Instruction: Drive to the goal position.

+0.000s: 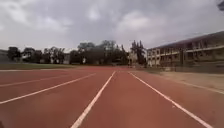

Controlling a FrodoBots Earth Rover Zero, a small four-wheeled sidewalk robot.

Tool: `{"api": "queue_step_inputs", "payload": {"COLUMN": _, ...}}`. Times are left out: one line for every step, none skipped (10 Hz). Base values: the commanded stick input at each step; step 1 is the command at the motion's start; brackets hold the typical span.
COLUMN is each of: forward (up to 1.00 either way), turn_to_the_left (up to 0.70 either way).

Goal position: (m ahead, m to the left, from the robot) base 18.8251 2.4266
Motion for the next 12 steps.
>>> {"api": "queue_step_inputs", "payload": {"forward": 0.45, "turn_to_the_left": 0.0}}
{"api": "queue_step_inputs", "payload": {"forward": 0.45, "turn_to_the_left": 0.0}}
{"api": "queue_step_inputs", "payload": {"forward": 0.45, "turn_to_the_left": 0.0}}
{"api": "queue_step_inputs", "payload": {"forward": 0.45, "turn_to_the_left": 0.0}}
{"api": "queue_step_inputs", "payload": {"forward": 0.45, "turn_to_the_left": 0.0}}
{"api": "queue_step_inputs", "payload": {"forward": 0.45, "turn_to_the_left": 0.0}}
{"api": "queue_step_inputs", "payload": {"forward": 0.45, "turn_to_the_left": 0.0}}
{"api": "queue_step_inputs", "payload": {"forward": 0.45, "turn_to_the_left": 0.0}}
{"api": "queue_step_inputs", "payload": {"forward": 0.45, "turn_to_the_left": 0.0}}
{"api": "queue_step_inputs", "payload": {"forward": 0.45, "turn_to_the_left": 0.0}}
{"api": "queue_step_inputs", "payload": {"forward": 0.45, "turn_to_the_left": 0.0}}
{"api": "queue_step_inputs", "payload": {"forward": 0.45, "turn_to_the_left": 0.0}}
